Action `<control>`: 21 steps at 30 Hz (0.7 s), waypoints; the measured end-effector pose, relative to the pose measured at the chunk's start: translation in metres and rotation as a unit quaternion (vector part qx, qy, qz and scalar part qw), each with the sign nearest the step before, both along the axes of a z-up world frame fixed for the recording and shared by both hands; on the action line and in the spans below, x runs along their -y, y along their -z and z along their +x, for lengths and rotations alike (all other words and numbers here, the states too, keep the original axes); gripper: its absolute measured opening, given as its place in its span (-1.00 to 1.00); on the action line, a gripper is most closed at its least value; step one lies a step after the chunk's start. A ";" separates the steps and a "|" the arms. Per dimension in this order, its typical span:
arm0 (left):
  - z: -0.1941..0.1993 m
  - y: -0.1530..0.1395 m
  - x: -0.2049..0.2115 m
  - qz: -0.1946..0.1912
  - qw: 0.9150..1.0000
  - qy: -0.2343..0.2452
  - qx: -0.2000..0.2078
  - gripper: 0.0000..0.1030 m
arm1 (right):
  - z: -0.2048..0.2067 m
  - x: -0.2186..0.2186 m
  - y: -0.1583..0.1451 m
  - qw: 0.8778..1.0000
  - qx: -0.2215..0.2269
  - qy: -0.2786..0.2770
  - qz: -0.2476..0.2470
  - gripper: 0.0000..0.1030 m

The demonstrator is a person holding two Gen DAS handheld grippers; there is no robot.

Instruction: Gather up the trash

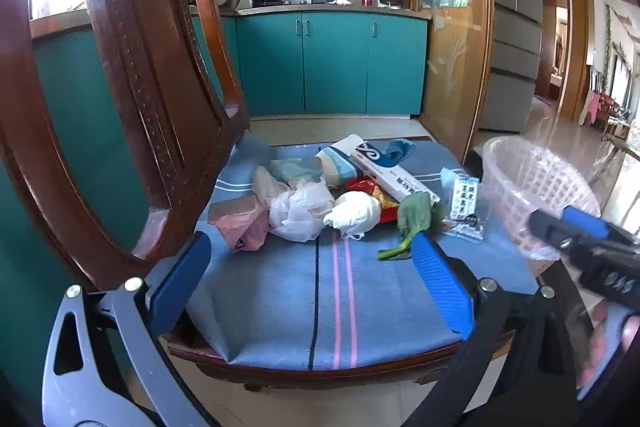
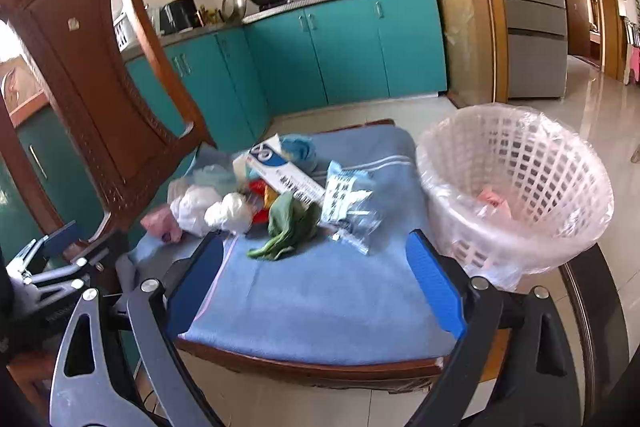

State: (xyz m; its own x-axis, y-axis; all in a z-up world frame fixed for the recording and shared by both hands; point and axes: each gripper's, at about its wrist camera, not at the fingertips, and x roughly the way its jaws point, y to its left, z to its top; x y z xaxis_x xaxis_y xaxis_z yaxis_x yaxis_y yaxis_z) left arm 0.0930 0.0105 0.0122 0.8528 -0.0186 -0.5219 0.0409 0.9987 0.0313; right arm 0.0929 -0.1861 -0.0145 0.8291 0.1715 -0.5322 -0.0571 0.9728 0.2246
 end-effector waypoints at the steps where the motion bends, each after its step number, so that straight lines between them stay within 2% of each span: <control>1: -0.001 -0.001 0.000 0.003 1.000 0.003 0.003 0.94 | 0.000 0.001 0.000 1.000 0.001 0.004 0.002 0.76; 21: 0.003 0.004 0.001 -0.007 1.000 0.010 -0.013 0.94 | 0.004 0.005 0.004 1.000 -0.004 0.006 0.004 0.76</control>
